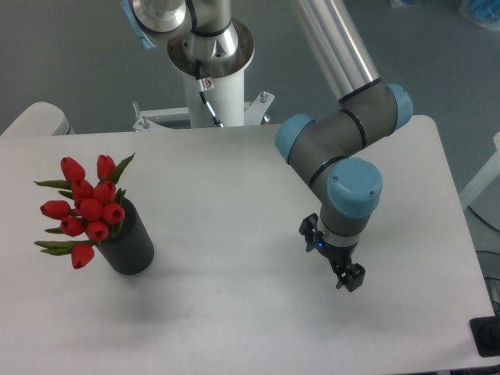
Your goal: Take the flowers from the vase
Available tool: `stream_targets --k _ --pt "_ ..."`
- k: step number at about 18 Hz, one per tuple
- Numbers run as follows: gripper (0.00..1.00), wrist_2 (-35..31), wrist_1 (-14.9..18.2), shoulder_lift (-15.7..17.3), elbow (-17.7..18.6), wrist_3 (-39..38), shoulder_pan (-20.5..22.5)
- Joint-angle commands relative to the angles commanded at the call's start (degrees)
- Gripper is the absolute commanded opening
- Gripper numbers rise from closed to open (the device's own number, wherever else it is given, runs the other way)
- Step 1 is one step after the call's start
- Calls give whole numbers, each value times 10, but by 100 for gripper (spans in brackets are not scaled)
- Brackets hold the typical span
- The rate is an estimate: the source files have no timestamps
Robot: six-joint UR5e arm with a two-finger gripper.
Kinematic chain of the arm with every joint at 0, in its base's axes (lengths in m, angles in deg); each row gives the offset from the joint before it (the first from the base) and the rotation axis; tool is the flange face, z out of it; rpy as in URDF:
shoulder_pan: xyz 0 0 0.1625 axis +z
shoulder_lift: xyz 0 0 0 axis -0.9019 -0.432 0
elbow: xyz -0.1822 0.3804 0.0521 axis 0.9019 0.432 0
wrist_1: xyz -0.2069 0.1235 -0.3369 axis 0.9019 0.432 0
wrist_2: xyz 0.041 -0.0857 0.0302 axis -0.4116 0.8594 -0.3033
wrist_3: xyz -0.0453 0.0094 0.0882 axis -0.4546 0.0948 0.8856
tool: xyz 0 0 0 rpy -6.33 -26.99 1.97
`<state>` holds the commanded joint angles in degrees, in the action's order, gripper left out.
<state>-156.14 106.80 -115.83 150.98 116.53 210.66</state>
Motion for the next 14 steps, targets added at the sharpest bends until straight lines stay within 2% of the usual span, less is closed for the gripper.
stream_targets --k 14 --pt "100 6 2 4 4 -16 -4"
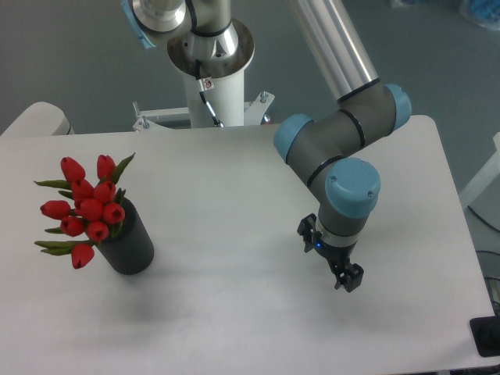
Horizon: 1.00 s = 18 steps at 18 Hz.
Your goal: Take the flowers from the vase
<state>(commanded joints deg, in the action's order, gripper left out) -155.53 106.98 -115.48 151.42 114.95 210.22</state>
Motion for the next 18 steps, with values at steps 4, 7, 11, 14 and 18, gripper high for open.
stream_targets --k 4,7,11,14,18 --pt "100 7 0 10 10 -26 -20" --pt "100 49 1 32 24 -32 -27" --pt "100 141 0 78 61 -32 -26" --pt "100 212 2 112 102 -28 -21" --pt "100 318 0 144 161 -27 -19"
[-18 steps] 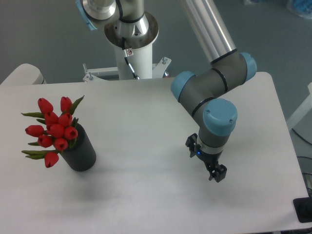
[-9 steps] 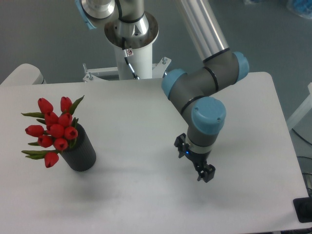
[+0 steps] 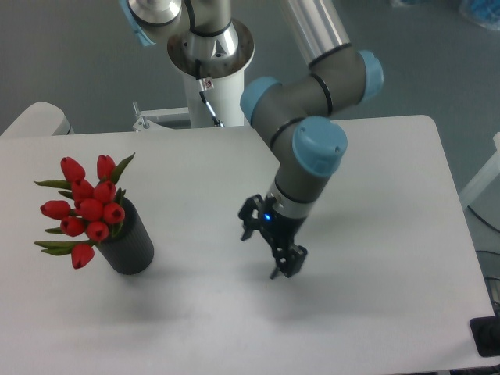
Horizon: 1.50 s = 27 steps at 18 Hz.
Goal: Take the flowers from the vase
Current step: 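Move the open gripper toward the red tulip stems above the black vase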
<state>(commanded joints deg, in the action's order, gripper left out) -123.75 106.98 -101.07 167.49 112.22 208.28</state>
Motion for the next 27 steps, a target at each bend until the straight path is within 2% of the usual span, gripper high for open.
stream_targets --k 3,5,10,16,27 --pt "100 104 2 36 39 -4 8" --pt "100 146 2 52 62 -4 7" --pt "100 159 4 66 85 -14 3" --pt "100 263 4 77 98 -56 -16" --pt "100 275 -1 66 101 -79 -76"
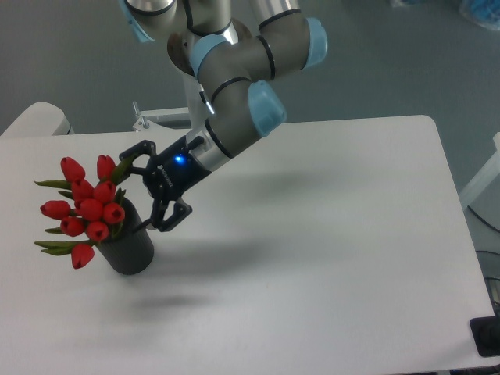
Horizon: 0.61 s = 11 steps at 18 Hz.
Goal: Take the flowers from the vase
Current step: 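Move the open gripper toward the red tulip stems above the black vase, then close the gripper around the tulip stems just above the vase rim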
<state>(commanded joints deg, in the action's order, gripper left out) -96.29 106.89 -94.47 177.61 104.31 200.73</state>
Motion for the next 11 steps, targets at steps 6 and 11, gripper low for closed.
stream_targets --k 6,11 --pt "72 1 -1 -15 -3 -10 -22" --pt "12 -4 -1 -11 -18 -38 -22"
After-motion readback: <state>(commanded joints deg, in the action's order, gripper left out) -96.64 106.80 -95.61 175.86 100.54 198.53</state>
